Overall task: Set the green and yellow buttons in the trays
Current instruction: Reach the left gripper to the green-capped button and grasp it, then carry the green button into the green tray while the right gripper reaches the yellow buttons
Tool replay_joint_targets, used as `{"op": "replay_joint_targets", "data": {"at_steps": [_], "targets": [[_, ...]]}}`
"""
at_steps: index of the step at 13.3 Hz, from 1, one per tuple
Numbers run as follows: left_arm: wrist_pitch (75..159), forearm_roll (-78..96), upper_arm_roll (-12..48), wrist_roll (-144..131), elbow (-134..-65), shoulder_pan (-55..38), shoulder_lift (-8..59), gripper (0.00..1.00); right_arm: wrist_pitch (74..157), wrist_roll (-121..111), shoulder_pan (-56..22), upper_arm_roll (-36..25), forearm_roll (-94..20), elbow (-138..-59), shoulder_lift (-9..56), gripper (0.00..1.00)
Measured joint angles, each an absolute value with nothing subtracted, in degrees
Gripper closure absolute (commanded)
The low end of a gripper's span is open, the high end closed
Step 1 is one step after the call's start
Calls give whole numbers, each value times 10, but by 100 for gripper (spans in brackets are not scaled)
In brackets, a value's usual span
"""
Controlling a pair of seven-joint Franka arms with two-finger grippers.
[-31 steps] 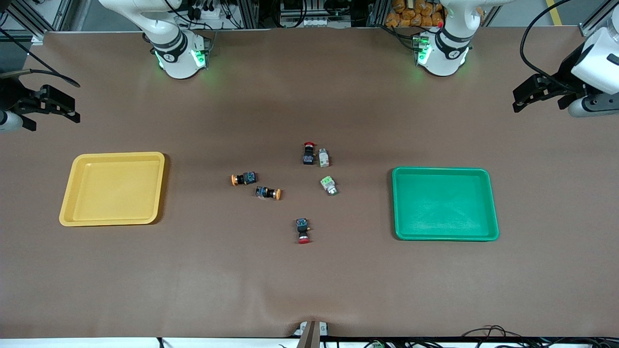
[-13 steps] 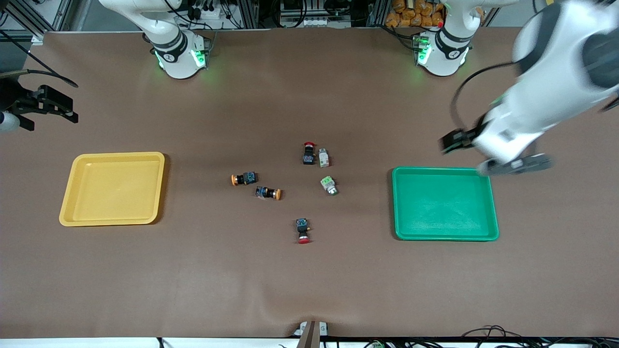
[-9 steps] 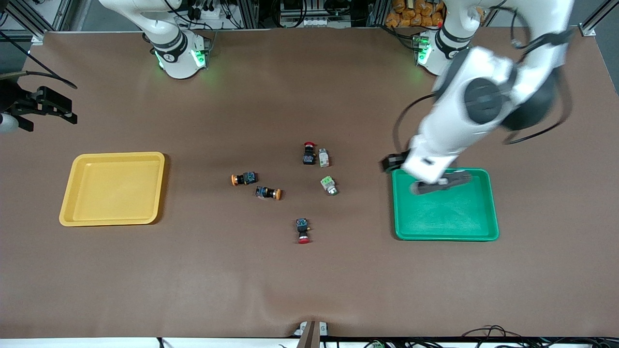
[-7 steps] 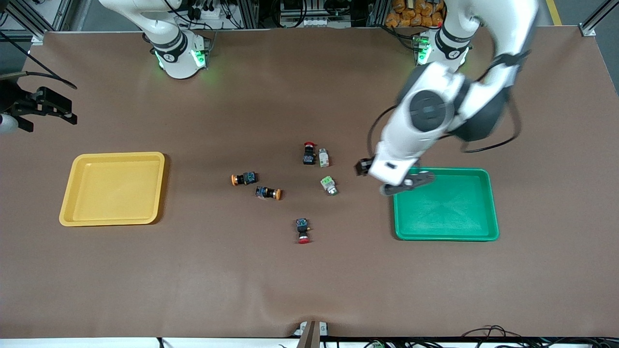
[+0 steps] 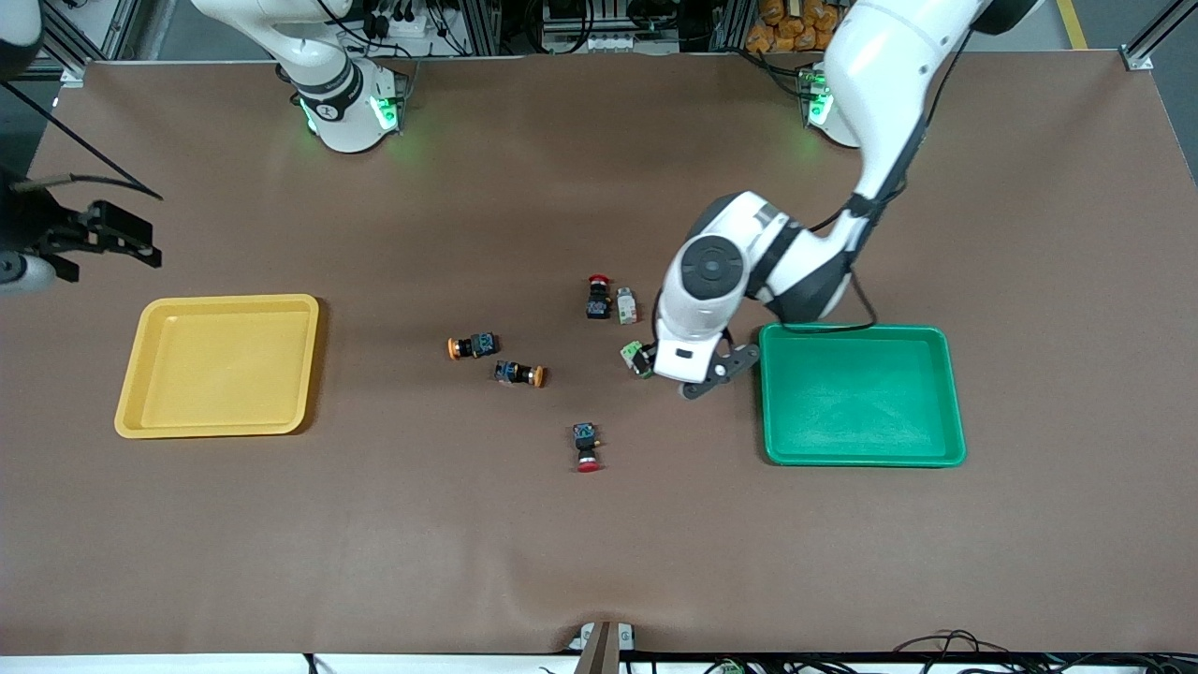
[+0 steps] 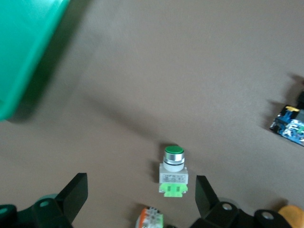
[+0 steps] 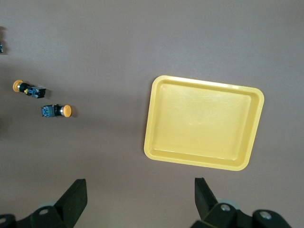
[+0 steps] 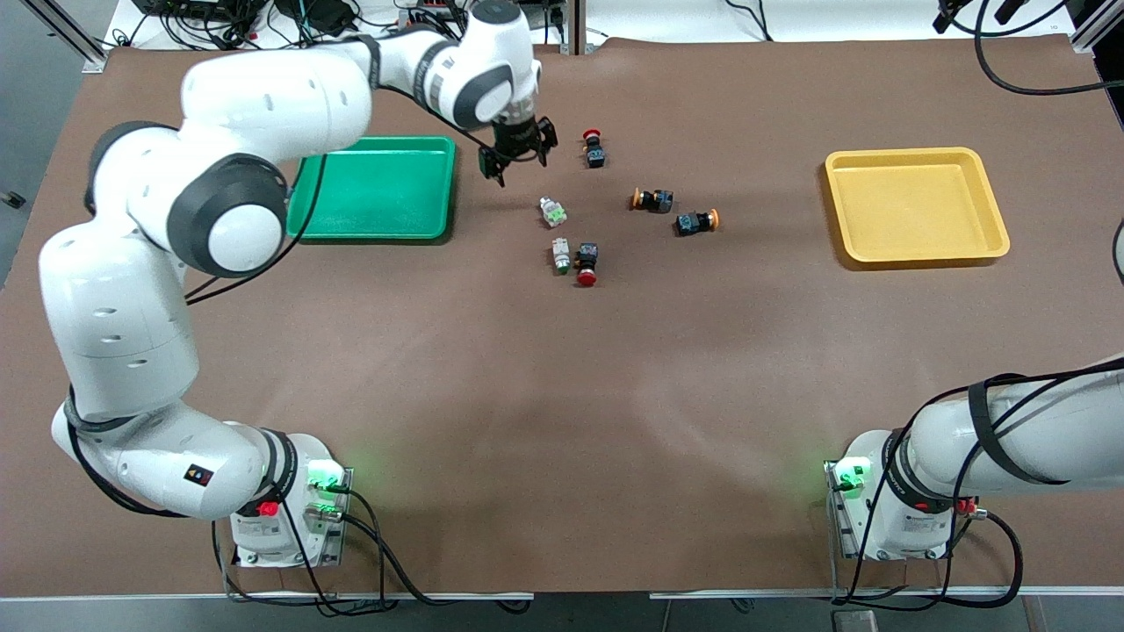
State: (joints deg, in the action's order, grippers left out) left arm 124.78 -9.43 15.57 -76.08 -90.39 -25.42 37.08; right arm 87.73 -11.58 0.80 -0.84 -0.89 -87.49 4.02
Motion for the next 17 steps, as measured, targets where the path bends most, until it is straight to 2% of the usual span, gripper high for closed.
{"op": "replay_joint_targets", "data": {"at_steps": [8,9,10,11,12,17], "targets": [[1374,-101,155,-797,-922,-286,440,0,904,-116,30,-13,11,-874,130,0],[1387,-101,154,-797,-927,-286,446,8,911,-116,37,-14,11,-874,134,0],[1396,-101,154,-798,-930,-286,452,50,913,-115,43,-14,11,-873,135,0],[1399,-101,154,-799,-932,-286,456,88,912,-106,48,-14,11,-872,135,0],[1401,-101,154,-803,-932,-286,458,100,912,-85,50,-14,11,-870,135,0],[1399,-102,153,-803,-932,-281,447,100,911,37,35,-3,5,-866,135,0]]}}
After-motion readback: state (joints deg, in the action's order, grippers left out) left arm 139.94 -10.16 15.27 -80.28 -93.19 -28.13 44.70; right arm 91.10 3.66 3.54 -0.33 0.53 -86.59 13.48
